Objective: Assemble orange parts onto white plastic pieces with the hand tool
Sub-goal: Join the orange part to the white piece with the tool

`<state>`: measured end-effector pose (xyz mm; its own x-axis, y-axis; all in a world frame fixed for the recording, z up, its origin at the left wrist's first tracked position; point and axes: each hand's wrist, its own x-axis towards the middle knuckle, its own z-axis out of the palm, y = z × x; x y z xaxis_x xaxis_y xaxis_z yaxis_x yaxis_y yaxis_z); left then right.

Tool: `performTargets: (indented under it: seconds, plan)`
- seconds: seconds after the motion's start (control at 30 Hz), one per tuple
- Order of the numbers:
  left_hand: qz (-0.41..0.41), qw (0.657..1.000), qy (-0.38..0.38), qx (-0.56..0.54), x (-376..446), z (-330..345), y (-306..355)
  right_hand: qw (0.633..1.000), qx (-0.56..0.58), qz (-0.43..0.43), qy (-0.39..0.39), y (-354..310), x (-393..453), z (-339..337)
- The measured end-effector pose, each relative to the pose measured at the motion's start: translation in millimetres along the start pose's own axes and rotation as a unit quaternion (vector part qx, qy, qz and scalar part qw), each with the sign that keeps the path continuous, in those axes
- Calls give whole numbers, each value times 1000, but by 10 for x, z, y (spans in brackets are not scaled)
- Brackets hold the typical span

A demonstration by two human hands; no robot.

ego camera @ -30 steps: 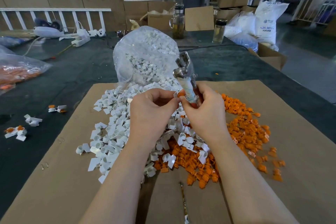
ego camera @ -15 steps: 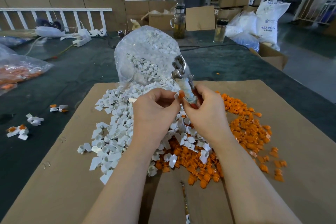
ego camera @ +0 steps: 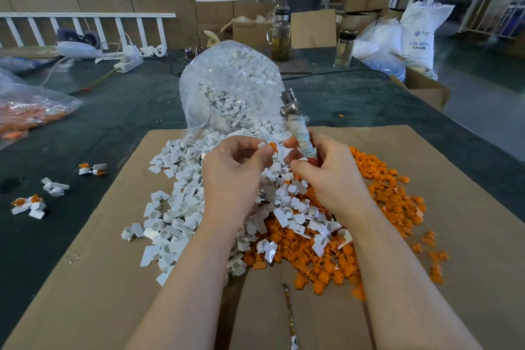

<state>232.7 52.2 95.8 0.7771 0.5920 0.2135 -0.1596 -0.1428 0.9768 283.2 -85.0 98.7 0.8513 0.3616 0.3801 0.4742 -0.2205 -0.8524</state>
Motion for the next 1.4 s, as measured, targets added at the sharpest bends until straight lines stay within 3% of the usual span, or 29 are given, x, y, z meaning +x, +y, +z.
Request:
performTargets:
  seconds: [0.3,0.6,1.4]
  plan:
    - [17,995,5,-94,55,-68,-9,989,-67,49,-123,-7,-22,-79]
    - [22,987,-7,-158,79,-109,0,976,-94,51,-191,-20,-30,-97]
    - [-1,984,-15,-178,119,-161,-25,975,-163,-1,-153,42,-20,46]
